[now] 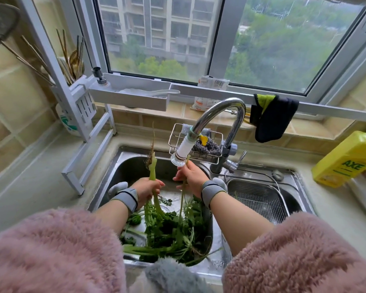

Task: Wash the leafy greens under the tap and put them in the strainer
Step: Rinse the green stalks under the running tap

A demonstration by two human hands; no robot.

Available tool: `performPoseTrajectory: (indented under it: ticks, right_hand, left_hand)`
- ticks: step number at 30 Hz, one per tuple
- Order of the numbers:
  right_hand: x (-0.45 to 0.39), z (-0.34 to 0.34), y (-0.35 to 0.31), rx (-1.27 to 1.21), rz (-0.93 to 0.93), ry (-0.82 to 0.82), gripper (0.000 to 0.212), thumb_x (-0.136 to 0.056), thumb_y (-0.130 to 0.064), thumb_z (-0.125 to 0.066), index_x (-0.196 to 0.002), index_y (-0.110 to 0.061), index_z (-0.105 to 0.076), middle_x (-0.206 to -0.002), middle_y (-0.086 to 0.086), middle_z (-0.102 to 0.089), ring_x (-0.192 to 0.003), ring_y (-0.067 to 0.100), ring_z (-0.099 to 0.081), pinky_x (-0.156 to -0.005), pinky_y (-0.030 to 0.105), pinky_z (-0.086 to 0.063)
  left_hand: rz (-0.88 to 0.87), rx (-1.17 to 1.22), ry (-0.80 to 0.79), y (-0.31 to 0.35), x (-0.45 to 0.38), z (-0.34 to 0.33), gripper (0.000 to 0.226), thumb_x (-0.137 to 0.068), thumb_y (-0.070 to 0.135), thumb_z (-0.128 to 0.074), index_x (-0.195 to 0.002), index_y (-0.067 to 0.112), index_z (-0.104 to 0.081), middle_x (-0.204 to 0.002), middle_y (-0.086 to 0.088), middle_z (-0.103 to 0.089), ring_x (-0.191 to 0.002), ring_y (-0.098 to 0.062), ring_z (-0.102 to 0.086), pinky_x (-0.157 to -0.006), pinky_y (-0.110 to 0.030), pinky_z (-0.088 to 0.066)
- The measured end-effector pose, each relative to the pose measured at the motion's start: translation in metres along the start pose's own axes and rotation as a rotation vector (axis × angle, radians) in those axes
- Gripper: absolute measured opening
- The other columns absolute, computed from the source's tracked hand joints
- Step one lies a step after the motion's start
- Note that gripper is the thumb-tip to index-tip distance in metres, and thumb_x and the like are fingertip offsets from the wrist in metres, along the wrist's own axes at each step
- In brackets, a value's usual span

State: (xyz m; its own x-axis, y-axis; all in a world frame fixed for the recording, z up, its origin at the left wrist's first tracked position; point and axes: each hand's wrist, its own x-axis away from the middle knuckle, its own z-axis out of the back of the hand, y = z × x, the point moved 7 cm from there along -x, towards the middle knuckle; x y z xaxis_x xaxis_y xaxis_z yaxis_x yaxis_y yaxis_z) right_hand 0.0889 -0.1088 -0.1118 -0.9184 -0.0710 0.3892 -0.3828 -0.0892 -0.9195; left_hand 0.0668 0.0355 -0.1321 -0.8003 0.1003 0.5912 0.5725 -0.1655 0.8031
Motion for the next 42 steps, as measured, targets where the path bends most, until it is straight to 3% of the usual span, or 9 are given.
performPoseTrajectory:
  ticks: [4,7,11,16,21,28,31,34,42]
  right_hand:
    - [-0.002,0.003,0.0,-0.033,0.014,-0.015,0.022,-0.102,-0.017,-0.03,-0.091,-0.018,-0.049,-0.063,0.002,-0.036,-0.057,0.014,-0.041,-0.06,0.028,-0.043]
    - [-0.004,0.007,0.001,-0.002,0.023,0.01,0.027,-0.101,-0.007,-0.032,-0.087,-0.005,-0.054,-0.069,0.004,-0.05,-0.068,0.012,-0.053,-0.071,0.022,-0.045]
    - [-0.005,0.007,0.0,-0.135,0.016,-0.019,0.025,-0.1,-0.011,-0.037,-0.081,-0.008,-0.054,-0.064,0.004,-0.056,-0.073,0.016,-0.062,-0.08,0.026,-0.05]
    - [0.0,0.013,-0.003,0.112,0.045,0.058,0.03,-0.101,-0.022,-0.036,-0.078,-0.015,-0.054,-0.054,0.001,-0.04,-0.051,0.015,-0.042,-0.056,0.028,-0.04]
    - [0.012,0.013,-0.005,0.247,0.074,0.013,0.014,-0.092,-0.023,-0.057,-0.082,-0.015,-0.063,-0.064,-0.005,-0.049,-0.05,0.006,-0.04,-0.047,0.014,-0.034]
    - [0.017,0.007,0.002,0.29,0.074,-0.062,0.018,-0.085,-0.022,-0.066,-0.093,-0.007,-0.068,-0.075,-0.006,-0.062,-0.066,0.004,-0.054,-0.068,0.019,-0.046]
    - [0.021,0.007,0.0,0.338,0.089,-0.062,0.02,-0.085,-0.019,-0.065,-0.098,-0.004,-0.068,-0.073,-0.006,-0.061,-0.065,0.006,-0.053,-0.068,0.02,-0.045]
    - [0.023,0.004,0.0,0.373,0.09,-0.077,0.009,-0.088,-0.02,-0.062,-0.083,-0.013,-0.067,-0.068,-0.005,-0.056,-0.059,0.006,-0.047,-0.062,0.02,-0.042]
    - [0.022,0.0,0.001,0.343,0.093,-0.086,0.022,-0.095,-0.014,-0.051,-0.075,-0.021,-0.056,-0.067,-0.003,-0.052,-0.057,0.008,-0.043,-0.057,0.019,-0.039]
  left_hand:
    - [0.02,0.003,0.009,-0.001,-0.004,-0.003,0.029,-0.088,-0.01,-0.033,-0.083,0.005,-0.057,-0.07,-0.007,-0.048,-0.056,-0.01,-0.035,-0.051,-0.018,-0.027]
    - [0.0,-0.035,0.012,0.0,-0.007,-0.003,0.022,-0.088,-0.012,-0.043,-0.091,0.004,-0.058,-0.075,-0.009,-0.051,-0.061,-0.011,-0.04,-0.053,-0.019,-0.031]
    - [-0.052,-0.047,-0.003,0.005,-0.003,-0.003,0.018,-0.093,-0.004,-0.046,-0.104,0.005,-0.056,-0.079,-0.008,-0.057,-0.066,-0.011,-0.048,-0.057,-0.02,-0.035]
    - [-0.107,-0.072,-0.039,0.005,-0.001,-0.004,0.005,-0.091,0.005,-0.056,-0.091,0.008,-0.06,-0.074,-0.007,-0.065,-0.064,-0.012,-0.053,-0.057,-0.018,-0.038]
    - [-0.105,-0.136,-0.092,0.004,0.001,-0.01,0.008,-0.086,0.012,-0.064,-0.079,0.006,-0.064,-0.059,0.003,-0.067,-0.054,-0.009,-0.041,-0.052,-0.018,-0.035]
    - [-0.088,-0.267,-0.113,0.001,0.003,-0.02,0.015,-0.079,0.018,-0.072,-0.07,0.008,-0.067,-0.055,0.001,-0.049,-0.053,-0.011,-0.04,-0.054,-0.021,-0.037]
    - [-0.093,-0.281,-0.11,0.001,0.004,-0.021,0.017,-0.077,0.018,-0.074,-0.067,0.008,-0.065,-0.056,0.001,-0.049,-0.054,-0.012,-0.041,-0.055,-0.022,-0.038]
    - [-0.092,-0.275,-0.109,-0.001,0.003,-0.018,0.017,-0.074,0.018,-0.077,-0.066,0.01,-0.065,-0.057,0.0,-0.051,-0.056,-0.012,-0.042,-0.056,-0.024,-0.038]
    - [-0.111,-0.22,-0.102,0.003,0.005,-0.012,0.012,-0.077,0.014,-0.074,-0.072,0.008,-0.065,-0.065,-0.004,-0.057,-0.055,-0.011,-0.043,-0.055,-0.022,-0.039]
